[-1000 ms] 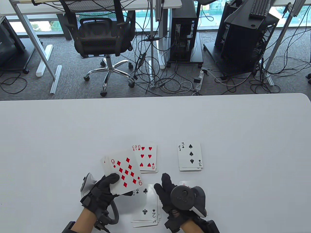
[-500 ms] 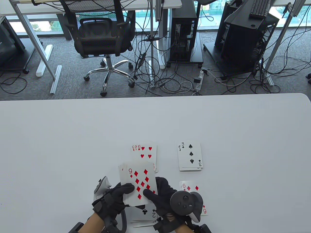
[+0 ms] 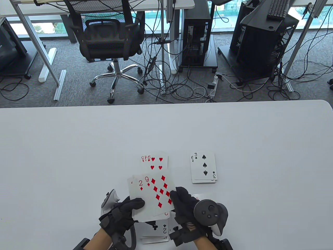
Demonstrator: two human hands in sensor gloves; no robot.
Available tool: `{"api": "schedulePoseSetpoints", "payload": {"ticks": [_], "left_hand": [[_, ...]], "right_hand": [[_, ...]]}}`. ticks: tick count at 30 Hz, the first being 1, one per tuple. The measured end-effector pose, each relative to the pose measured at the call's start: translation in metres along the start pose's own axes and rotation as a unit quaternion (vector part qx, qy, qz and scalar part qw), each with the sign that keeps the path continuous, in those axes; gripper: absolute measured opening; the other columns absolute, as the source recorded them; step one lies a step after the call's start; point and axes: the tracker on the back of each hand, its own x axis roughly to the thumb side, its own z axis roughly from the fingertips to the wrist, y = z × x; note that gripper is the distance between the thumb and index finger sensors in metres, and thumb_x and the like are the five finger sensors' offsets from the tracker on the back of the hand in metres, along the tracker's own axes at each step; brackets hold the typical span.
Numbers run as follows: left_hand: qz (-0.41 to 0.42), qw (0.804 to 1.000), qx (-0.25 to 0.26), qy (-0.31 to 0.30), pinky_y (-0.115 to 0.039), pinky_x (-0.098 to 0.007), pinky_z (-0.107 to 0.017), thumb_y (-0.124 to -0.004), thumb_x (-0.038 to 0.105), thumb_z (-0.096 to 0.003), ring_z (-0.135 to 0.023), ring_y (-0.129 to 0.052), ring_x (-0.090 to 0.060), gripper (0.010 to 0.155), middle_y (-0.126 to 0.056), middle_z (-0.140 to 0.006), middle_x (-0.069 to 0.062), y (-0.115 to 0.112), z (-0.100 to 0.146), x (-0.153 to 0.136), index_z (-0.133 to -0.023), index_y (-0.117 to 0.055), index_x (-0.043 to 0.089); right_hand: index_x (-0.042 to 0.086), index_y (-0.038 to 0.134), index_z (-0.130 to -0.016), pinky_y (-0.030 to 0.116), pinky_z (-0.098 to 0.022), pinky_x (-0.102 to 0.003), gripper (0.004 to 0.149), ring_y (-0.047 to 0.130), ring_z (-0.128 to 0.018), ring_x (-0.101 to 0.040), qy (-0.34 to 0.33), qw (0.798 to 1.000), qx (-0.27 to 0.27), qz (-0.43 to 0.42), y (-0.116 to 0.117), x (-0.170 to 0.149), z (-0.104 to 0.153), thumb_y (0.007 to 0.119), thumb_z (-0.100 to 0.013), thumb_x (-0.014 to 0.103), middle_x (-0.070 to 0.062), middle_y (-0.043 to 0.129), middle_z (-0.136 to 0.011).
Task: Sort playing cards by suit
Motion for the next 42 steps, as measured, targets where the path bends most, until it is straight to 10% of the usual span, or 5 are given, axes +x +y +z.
{"api": "schedulePoseSetpoints", "payload": {"ticks": [11, 16, 20, 36, 42], "left_hand": [[0.001, 0.999, 0.033, -0.011, -0.082, -0.049, -0.054, -0.066, 0.034, -0.0632, -0.092, -0.076, -0.039, 0.055, -0.057, -0.112, -0.008, 0.01, 0.005, 0.007, -0.111, -0.041, 0.022], [0.003, 0.999, 0.034, -0.006, -0.081, -0.049, -0.054, -0.066, 0.034, -0.0633, -0.092, -0.075, -0.039, 0.055, -0.057, -0.112, -0.008, 0.009, 0.005, 0.007, -0.111, -0.04, 0.022], [0.001, 0.999, 0.036, -0.008, -0.081, -0.049, -0.054, -0.066, 0.034, -0.0633, -0.092, -0.075, -0.039, 0.055, -0.057, -0.112, -0.008, 0.009, 0.005, 0.007, -0.111, -0.04, 0.022], [0.003, 0.999, 0.036, -0.005, -0.081, -0.049, -0.055, -0.066, 0.034, -0.0634, -0.093, -0.075, -0.039, 0.055, -0.056, -0.112, -0.009, 0.009, 0.005, 0.007, -0.111, -0.04, 0.022], [0.003, 0.999, 0.037, -0.001, -0.081, -0.049, -0.055, -0.066, 0.034, -0.0635, -0.093, -0.074, -0.039, 0.055, -0.056, -0.112, -0.008, 0.008, 0.005, 0.007, -0.111, -0.04, 0.022]], "right_hand": [[-0.016, 0.076, -0.072, 0.088, -0.025, -0.044, 0.043, 0.099, -0.017, -0.023, 0.152, 0.978, 0.056, 0.129, -0.078, -0.061, 0.011, 0.066, -0.055, 0.021, -0.004, 0.095, -0.031], [-0.02, 0.073, -0.075, 0.087, -0.023, -0.045, 0.046, 0.099, -0.015, -0.024, 0.202, 0.949, 0.118, 0.21, -0.065, -0.081, 0.021, 0.066, -0.054, 0.02, -0.005, 0.095, -0.029], [-0.023, 0.068, -0.078, 0.087, -0.023, -0.046, 0.051, 0.099, -0.015, -0.026, 0.206, 0.888, 0.207, 0.355, -0.046, -0.087, 0.022, 0.065, -0.055, 0.023, -0.006, 0.095, -0.029], [-0.021, 0.069, -0.082, 0.084, -0.029, -0.051, 0.061, 0.097, -0.019, -0.03, 0.157, 0.769, 0.276, 0.554, -0.02, -0.071, 0.013, 0.065, -0.057, 0.035, -0.01, 0.094, -0.033], [-0.023, 0.068, -0.082, 0.084, -0.029, -0.051, 0.063, 0.098, -0.021, -0.031, 0.077, 0.896, 0.157, 0.408, -0.026, -0.026, -0.003, 0.064, -0.057, 0.035, -0.01, 0.094, -0.035]]}}
